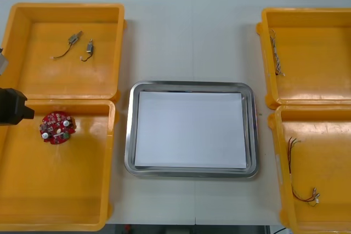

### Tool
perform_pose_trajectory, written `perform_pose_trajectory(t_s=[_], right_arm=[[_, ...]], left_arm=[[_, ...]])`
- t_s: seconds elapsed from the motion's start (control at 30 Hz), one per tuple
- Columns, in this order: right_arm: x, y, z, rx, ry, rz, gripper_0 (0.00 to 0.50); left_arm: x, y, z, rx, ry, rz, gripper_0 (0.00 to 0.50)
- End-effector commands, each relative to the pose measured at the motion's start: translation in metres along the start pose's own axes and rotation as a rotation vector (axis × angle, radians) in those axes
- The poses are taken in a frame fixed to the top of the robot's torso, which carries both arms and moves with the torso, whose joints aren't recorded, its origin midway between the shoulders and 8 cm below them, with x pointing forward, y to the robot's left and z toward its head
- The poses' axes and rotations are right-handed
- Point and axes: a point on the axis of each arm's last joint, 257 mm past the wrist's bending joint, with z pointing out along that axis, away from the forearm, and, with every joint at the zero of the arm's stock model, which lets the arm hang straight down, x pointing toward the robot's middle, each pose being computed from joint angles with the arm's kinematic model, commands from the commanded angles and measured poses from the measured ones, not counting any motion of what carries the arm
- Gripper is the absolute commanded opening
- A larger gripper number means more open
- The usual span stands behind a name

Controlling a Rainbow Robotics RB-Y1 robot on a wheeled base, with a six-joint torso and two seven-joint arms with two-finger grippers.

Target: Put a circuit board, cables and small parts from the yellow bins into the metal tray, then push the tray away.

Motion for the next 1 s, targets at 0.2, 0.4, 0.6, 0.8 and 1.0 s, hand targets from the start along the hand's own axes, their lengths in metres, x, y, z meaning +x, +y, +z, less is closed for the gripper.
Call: perform_pose_trajectory(t_s=[0.2, 0.4, 0.6, 0.8, 1.0], right_arm=[[-0.0013, -0.0166, -0.0117, 0.045, -0.003, 0.041, 0.500], [-0.0013, -0.0166, -0.0117, 0.045, -0.003, 0.041, 0.500], [-0.0013, -0.0166, -0.0117, 0.045, -0.003, 0.041, 0.500], [-0.0013, -0.0166, -0.0117, 0.045, -0.003, 0.041, 0.500], [-0.0013, -0.0166, -0.0117, 0.045, -0.003, 0.041, 0.500]], left_arm=[[-0.0026, 0.0154, -0.0119, -0.053, -0.022, 0.075, 0.500], [-0.0026, 0.0154, -0.0119, -0.053, -0.022, 0.075, 0.500], [-0.0026, 0.0154, -0.0119, -0.053, -0.022, 0.075, 0.500], [-0.0026, 0.0154, -0.0119, -0.053, -0.022, 0.075, 0.500], [-0.0026, 0.0154, -0.0119, -0.053, -0.022, 0.075, 0.500]])
